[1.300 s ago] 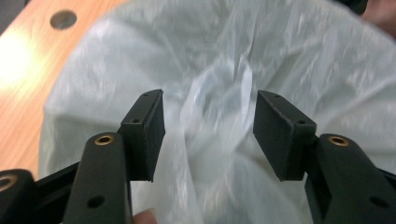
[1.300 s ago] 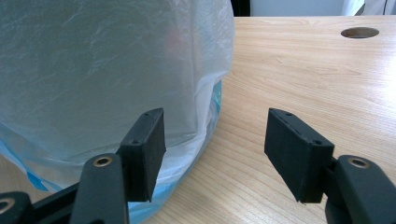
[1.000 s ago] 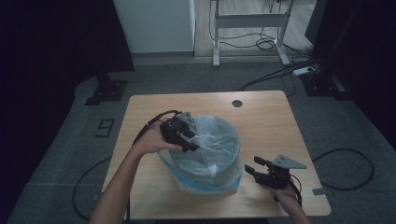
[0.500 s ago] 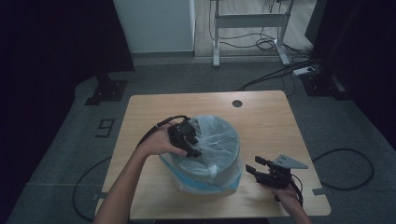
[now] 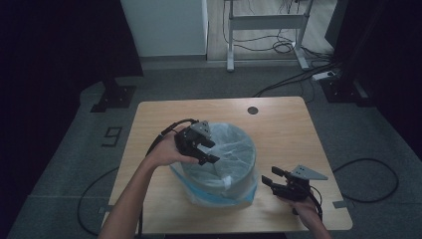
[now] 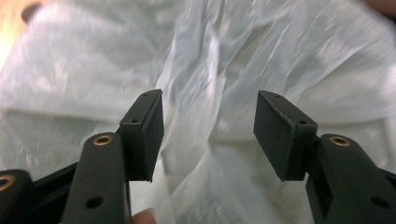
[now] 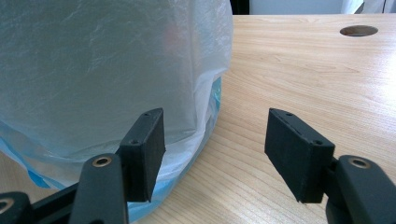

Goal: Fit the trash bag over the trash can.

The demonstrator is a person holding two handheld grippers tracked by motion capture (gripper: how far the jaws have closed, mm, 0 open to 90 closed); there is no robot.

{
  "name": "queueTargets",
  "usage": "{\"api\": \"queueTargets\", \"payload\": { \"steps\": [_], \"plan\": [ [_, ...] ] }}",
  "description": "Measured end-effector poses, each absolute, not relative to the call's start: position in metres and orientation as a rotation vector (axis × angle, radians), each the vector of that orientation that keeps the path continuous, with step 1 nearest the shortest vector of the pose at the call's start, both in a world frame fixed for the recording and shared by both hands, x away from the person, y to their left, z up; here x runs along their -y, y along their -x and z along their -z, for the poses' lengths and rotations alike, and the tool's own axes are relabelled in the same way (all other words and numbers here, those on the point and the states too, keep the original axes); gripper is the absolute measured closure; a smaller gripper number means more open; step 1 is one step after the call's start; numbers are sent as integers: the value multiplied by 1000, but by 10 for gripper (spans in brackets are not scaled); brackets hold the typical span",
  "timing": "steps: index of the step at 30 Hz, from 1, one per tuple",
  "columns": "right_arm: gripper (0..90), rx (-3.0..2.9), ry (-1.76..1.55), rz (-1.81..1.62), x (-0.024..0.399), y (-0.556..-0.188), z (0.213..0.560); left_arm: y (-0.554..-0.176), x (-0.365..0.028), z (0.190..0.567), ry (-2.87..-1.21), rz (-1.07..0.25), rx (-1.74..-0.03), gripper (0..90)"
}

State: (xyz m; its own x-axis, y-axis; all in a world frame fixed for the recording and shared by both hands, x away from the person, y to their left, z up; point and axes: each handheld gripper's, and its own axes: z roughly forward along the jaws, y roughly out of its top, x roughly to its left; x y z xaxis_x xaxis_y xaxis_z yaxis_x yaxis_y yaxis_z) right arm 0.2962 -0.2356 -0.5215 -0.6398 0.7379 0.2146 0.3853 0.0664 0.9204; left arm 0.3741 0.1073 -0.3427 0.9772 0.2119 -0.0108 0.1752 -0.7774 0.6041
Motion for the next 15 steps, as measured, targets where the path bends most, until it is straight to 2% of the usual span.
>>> {"api": "queueTargets", "payload": {
  "steps": [7, 15],
  "plan": [
    [372, -2040, -1125, -1596, 235, -296, 522, -371, -95, 339, -2432, -67, -239, 423],
    [371, -2033, -1127, -1598, 238, -296, 521, -369, -67, 348, -2509, -24, -177, 421]
  ]
}}
